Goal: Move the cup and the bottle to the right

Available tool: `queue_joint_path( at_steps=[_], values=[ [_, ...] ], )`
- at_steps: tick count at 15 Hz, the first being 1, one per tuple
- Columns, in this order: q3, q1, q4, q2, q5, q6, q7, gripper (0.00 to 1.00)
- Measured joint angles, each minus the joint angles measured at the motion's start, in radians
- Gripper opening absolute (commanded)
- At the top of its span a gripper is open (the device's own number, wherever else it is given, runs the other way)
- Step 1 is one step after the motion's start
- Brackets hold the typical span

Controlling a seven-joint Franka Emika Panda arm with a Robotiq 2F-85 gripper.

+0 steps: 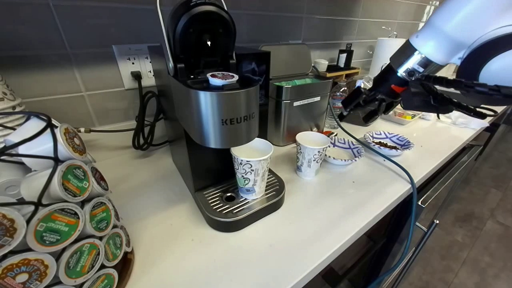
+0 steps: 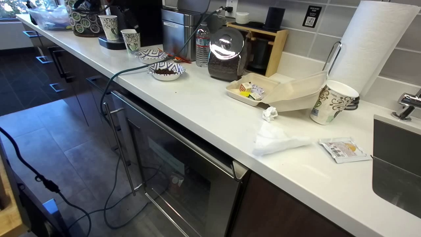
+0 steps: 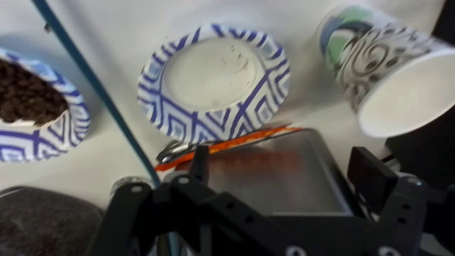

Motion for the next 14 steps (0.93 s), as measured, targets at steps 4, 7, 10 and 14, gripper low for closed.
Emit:
queue_joint_path(
  at_steps=[4,7,10,14],
  values=[
    [-0.205,0.167,0.157,0.023,-0.249,-0.227,0.270,1.00],
    [-0.149,0.238,0.196,0.024,-0.318,-0.495,0.412,1.00],
    [0.030,0.207,0.203,0.029,-0.213,-0.658,0.427,1.00],
    [0.131,0.160,0.226,0.049,-0.109,-0.649,0.430,1.00]
  ],
)
